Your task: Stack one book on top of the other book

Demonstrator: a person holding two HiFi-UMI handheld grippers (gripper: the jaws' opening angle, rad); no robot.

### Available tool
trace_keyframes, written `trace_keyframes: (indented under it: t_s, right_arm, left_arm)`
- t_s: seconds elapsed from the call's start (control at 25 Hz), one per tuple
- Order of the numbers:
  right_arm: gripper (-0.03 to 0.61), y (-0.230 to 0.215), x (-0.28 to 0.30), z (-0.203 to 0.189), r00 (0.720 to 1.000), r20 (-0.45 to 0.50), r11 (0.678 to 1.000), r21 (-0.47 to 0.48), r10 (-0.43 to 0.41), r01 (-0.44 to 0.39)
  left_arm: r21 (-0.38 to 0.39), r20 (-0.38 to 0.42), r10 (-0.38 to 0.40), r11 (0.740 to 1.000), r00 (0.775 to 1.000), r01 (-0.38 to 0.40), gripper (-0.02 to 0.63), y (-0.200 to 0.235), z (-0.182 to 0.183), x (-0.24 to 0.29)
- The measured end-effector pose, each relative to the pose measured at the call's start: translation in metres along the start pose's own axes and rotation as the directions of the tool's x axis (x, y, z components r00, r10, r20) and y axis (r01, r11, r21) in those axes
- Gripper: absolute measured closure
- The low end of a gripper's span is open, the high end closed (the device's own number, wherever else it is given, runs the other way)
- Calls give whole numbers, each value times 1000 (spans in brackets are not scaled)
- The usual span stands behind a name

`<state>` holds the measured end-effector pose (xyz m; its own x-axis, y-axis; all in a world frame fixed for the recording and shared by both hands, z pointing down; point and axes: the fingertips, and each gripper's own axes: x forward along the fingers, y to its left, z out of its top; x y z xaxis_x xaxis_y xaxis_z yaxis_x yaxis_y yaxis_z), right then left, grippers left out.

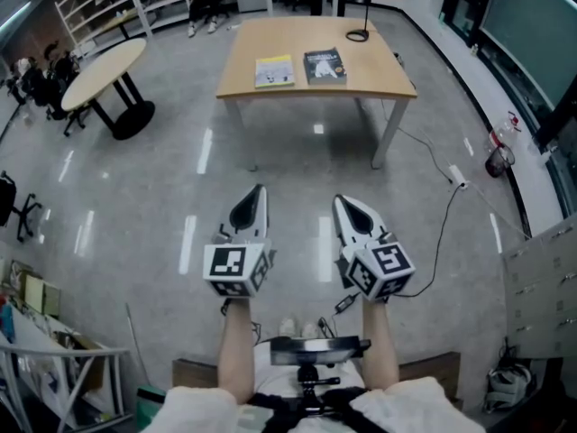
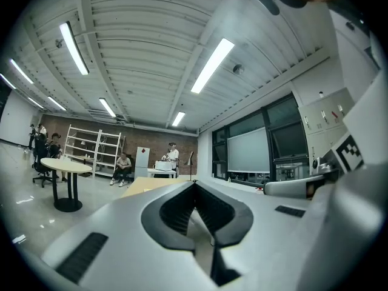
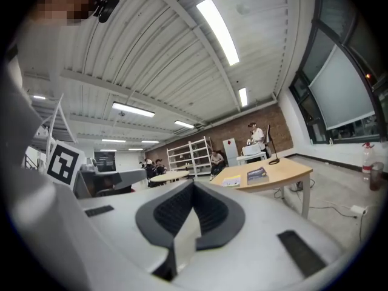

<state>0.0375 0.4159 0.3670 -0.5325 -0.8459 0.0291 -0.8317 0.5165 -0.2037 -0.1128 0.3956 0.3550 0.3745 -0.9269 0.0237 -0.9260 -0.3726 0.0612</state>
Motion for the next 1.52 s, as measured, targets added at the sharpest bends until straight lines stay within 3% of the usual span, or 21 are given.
trace_keyframes:
  t_s: [0.4, 0.6, 0.84, 1.16, 1.52]
  right_arm:
    - [577, -6, 11, -9, 998, -1, 998, 19, 61, -61]
    - [577, -18, 42, -17, 996, -16, 996, 33, 89, -88]
    - [577, -51, 119, -24, 996, -22, 994, 57, 91, -90]
    - [577, -83, 278, 18, 996, 17, 996, 9, 91, -91]
    - [577, -163, 387, 24, 1000, 12, 998, 65, 15, -16]
  left_arm:
    - [21, -7, 28, 999, 1000, -28, 604, -7, -11, 7]
    - [19, -19, 48, 999, 999, -48, 604, 15, -25, 33]
    - [-33, -30, 64, 997, 997, -65, 604, 67, -48, 100]
    - [-30, 63, 42, 999, 997, -40, 604, 171, 4, 236]
    - [7, -34, -25, 1000, 999, 25, 604, 219, -14, 374]
